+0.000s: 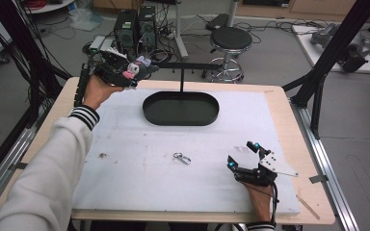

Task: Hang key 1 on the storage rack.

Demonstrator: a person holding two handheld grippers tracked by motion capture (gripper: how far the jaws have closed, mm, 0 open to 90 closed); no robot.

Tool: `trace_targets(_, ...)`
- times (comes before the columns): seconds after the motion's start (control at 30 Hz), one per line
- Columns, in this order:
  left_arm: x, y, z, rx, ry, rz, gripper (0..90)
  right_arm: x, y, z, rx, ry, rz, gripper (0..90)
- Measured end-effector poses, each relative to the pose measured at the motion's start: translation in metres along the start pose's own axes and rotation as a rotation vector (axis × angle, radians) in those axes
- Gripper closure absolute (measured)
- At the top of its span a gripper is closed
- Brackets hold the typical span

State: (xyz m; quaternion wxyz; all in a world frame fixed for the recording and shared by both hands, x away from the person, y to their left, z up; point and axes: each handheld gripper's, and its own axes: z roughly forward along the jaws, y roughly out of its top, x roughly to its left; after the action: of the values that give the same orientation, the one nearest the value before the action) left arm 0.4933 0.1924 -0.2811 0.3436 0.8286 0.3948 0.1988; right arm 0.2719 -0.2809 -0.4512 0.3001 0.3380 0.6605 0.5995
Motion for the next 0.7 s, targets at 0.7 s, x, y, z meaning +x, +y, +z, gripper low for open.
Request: trace_targets(0.7, -0.007, -0.020, 0.026, 0.055, -0.013, 0.026, 52.8, 0.000, 0.000, 0.000, 0.001, -0.001, 0.007, 9.5)
